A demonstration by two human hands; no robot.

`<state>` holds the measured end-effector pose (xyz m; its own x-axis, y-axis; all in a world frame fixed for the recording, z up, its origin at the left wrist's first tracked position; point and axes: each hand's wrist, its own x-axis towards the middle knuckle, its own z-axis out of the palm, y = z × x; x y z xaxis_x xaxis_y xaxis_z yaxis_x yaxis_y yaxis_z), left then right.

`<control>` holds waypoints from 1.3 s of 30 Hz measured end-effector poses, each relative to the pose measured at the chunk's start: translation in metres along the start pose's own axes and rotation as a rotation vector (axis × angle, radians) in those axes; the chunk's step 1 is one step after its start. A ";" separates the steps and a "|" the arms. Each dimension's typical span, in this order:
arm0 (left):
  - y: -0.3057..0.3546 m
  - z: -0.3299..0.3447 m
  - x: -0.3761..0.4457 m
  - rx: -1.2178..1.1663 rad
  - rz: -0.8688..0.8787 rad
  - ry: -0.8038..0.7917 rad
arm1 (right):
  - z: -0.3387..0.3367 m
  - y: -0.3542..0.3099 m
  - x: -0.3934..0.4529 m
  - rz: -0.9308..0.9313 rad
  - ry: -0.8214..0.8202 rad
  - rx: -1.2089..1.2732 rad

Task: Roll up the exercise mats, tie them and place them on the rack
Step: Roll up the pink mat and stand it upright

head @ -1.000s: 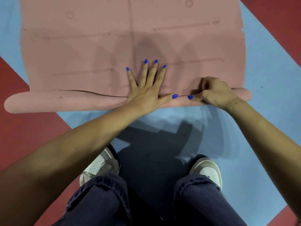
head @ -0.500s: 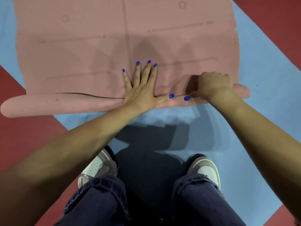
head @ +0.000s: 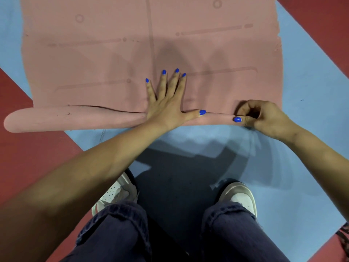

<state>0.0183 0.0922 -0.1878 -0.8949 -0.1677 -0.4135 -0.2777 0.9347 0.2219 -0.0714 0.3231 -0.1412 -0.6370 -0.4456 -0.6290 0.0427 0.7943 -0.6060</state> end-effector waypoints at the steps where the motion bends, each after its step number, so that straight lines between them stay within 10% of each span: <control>1: 0.000 0.000 0.000 -0.003 -0.002 0.004 | 0.000 -0.002 0.000 -0.011 0.035 -0.097; 8: 0.000 0.002 0.002 -0.005 -0.008 0.010 | 0.016 -0.012 0.008 -0.078 0.332 -0.796; 20: 0.000 0.001 0.001 -0.023 -0.005 0.010 | 0.049 -0.004 -0.006 -0.055 0.743 -0.981; 39: -0.001 0.003 0.001 0.056 0.007 0.057 | 0.072 -0.058 0.018 0.479 0.135 -0.605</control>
<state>0.0185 0.0922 -0.1911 -0.9157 -0.1766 -0.3611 -0.2525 0.9517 0.1747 -0.0294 0.2390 -0.1523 -0.7450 0.0258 -0.6666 -0.0656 0.9916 0.1117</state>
